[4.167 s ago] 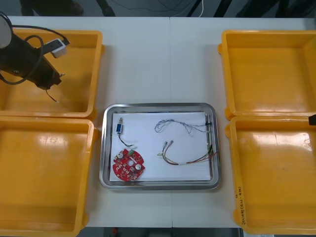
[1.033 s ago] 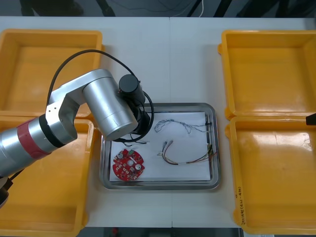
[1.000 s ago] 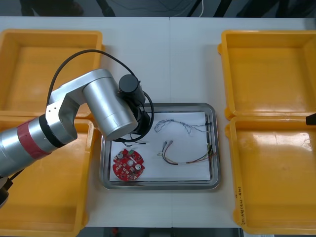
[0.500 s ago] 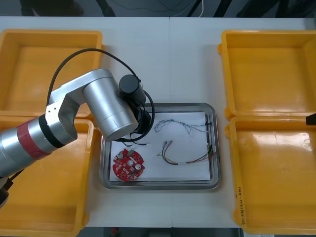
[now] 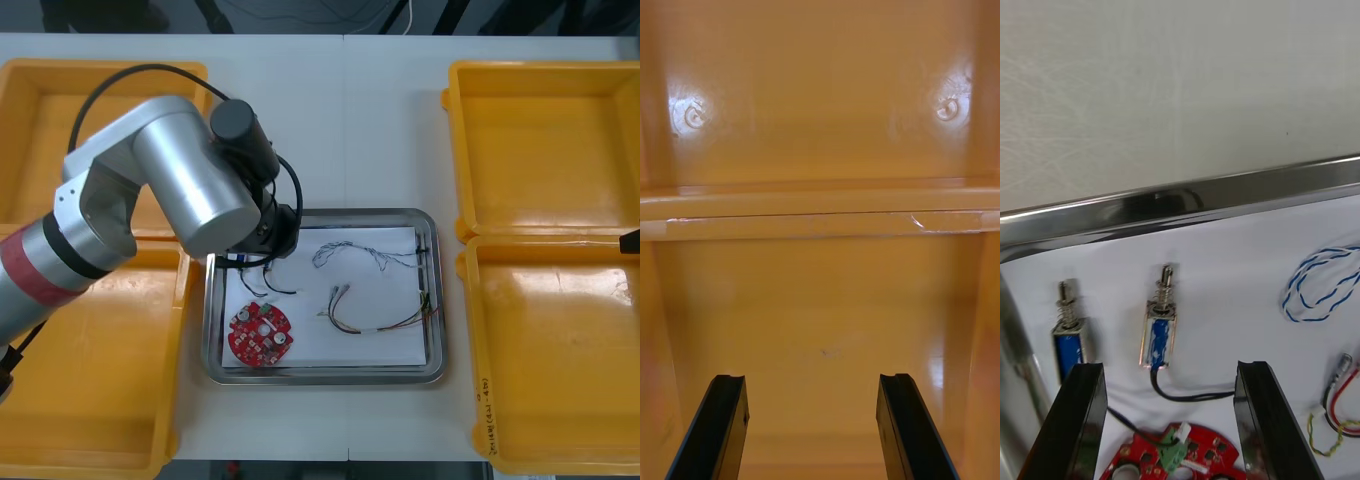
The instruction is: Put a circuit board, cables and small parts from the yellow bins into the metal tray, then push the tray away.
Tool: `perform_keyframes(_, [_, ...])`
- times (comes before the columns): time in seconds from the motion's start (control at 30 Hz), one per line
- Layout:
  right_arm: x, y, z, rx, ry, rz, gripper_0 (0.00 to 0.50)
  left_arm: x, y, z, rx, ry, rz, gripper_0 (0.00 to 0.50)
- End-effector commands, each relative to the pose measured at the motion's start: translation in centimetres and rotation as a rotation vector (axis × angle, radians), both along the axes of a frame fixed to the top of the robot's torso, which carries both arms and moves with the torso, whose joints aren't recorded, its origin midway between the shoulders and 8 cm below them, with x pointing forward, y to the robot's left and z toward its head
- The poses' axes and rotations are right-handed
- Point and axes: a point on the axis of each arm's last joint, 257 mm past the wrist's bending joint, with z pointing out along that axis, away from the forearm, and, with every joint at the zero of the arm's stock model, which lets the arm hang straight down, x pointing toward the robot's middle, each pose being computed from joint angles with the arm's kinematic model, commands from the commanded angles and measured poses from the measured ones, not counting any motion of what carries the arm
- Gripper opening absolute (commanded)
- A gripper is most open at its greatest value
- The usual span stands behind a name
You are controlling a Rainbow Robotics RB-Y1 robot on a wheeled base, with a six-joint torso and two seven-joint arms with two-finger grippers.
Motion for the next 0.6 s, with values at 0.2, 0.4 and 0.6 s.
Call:
perform_keyframes(0.2, [-0.1,0.0,1.2,-0.021,-0.025,-0.001,0.5,1.1,6.3,7.9,-0.008,-0.029,0.032,0.5])
perform_keyframes(0.4, [-0.4,1.0,2.2,-0.035,-0.029,0.061,0.5,1.0,10.7,10.5,0.03,-0.021,0.036,0.5])
perform_keyframes(0.6, [-0.8,3.1,3.2,-0.059,-0.022,0.161,0.5,0.2,15.1,12.6,0.053,0.021,0.036,0.5])
